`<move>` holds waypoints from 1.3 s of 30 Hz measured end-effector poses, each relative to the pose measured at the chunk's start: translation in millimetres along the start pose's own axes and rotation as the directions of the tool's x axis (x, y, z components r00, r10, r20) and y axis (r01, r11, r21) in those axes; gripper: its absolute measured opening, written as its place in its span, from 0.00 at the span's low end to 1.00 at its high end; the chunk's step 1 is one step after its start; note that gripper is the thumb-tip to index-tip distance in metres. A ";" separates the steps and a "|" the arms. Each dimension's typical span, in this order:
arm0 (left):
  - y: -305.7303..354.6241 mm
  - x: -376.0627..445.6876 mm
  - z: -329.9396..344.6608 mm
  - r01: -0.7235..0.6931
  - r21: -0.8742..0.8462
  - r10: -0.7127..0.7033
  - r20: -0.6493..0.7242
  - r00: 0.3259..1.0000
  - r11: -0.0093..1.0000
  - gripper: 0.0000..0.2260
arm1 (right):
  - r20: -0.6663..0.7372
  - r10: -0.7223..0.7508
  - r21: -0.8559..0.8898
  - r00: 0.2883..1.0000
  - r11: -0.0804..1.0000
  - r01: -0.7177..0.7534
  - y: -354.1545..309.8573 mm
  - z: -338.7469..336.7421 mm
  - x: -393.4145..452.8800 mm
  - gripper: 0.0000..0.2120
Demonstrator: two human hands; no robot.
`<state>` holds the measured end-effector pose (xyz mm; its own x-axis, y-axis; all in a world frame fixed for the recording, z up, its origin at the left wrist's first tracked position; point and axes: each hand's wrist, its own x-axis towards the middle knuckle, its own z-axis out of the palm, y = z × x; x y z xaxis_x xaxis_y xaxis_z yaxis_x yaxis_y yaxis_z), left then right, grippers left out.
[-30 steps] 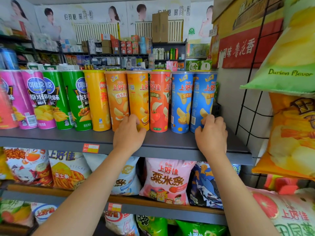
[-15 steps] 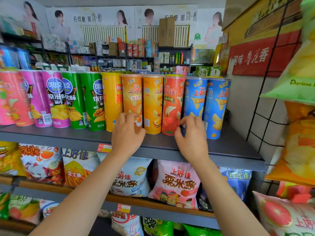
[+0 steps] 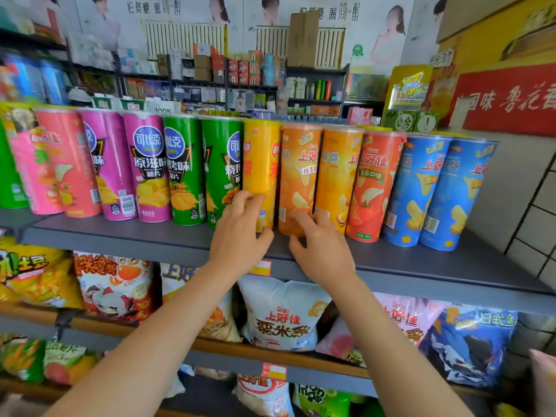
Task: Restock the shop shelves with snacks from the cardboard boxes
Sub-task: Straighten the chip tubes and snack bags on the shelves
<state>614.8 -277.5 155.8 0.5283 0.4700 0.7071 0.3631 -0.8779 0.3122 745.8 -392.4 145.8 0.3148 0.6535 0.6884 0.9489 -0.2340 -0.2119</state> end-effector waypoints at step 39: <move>-188.9 -7.6 -79.2 0.049 -0.020 -0.053 -0.253 0.966 0.999 0.23 | -0.120 0.009 -0.045 0.993 0.999 -0.015 -174.1 95.5 45.2 0.16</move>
<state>481.4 -122.5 141.7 0.2973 0.4771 0.8271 0.3734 -0.8553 0.3592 597.0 -253.4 147.6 0.3188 0.5602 0.7646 0.9421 -0.2762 -0.1904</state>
